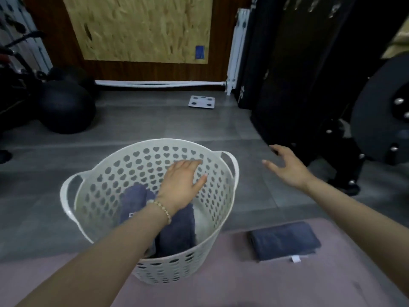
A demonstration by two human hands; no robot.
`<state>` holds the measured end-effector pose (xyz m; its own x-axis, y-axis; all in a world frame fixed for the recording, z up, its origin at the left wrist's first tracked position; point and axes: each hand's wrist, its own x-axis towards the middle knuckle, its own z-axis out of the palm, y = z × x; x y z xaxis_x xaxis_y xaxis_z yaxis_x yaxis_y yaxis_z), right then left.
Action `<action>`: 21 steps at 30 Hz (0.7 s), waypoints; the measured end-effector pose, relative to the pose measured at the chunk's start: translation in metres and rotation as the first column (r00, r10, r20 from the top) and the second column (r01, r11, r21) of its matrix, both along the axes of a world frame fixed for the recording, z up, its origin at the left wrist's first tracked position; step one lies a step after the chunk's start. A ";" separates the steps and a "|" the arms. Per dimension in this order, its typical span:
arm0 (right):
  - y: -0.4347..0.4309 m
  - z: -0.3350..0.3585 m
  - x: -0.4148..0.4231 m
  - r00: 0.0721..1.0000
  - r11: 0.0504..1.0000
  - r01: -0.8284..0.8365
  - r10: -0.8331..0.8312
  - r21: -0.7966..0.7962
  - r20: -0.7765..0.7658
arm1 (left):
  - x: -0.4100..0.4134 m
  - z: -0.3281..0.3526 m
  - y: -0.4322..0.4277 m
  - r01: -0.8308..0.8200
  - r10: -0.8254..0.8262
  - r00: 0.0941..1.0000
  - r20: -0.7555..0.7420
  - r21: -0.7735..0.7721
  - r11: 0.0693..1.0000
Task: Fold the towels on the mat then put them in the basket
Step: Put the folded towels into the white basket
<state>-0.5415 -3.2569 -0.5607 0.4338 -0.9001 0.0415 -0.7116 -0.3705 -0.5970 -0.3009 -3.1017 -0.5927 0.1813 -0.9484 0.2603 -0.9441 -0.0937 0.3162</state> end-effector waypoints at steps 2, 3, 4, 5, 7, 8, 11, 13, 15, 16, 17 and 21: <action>-0.005 -0.018 -0.042 0.996 0.997 0.075 -0.076 -0.013 -0.045 | -0.045 -0.007 -0.027 0.108 -0.109 0.994 -0.003 -0.047 0.993; -0.007 -0.032 -0.062 0.992 0.994 0.112 -0.112 -0.010 -0.064 | -0.066 -0.013 -0.040 0.155 -0.155 0.988 0.000 -0.059 0.986; -0.008 -0.047 -0.081 0.986 0.989 0.146 -0.145 0.005 -0.083 | -0.087 -0.019 -0.051 0.195 -0.195 0.981 0.005 -0.055 0.979; -0.009 -0.064 -0.098 0.980 0.984 0.179 -0.175 0.027 -0.095 | -0.107 -0.026 -0.061 0.240 -0.240 0.971 0.003 -0.042 0.970; -0.011 -0.103 -0.128 0.960 0.961 0.265 -0.254 0.082 -0.120 | -0.138 -0.049 -0.080 0.308 -0.308 0.951 -0.013 -0.025 0.951; -0.012 -0.124 -0.142 0.944 0.942 0.317 -0.301 0.111 -0.135 | -0.151 -0.064 -0.090 0.332 -0.332 0.943 -0.023 -0.003 0.943; -0.008 -0.182 -0.168 0.897 0.866 0.440 -0.409 0.237 -0.168 | -0.181 -0.114 -0.115 0.388 -0.384 0.922 -0.058 0.168 0.906; -0.002 -0.218 -0.177 0.867 0.784 0.493 -0.475 0.376 -0.146 | -0.189 -0.151 -0.127 0.388 -0.392 0.919 -0.054 0.316 0.866; 0.002 -0.253 -0.181 0.823 0.687 0.527 -0.560 0.501 -0.098 | -0.195 -0.183 -0.139 0.368 -0.372 0.925 -0.075 0.417 0.831; 0.004 -0.270 -0.182 0.796 0.635 0.531 -0.602 0.561 -0.073 | -0.197 -0.197 -0.145 0.354 -0.350 0.931 -0.099 0.477 0.805; 0.006 -0.281 -0.179 0.764 0.593 0.526 -0.645 0.610 -0.032 | -0.196 -0.210 -0.150 0.339 -0.317 0.939 -0.133 0.517 0.786; 0.005 -0.320 -0.165 0.556 0.353 0.458 -0.830 0.816 0.047 | -0.200 -0.262 -0.175 0.323 -0.147 0.936 -0.321 0.611 0.723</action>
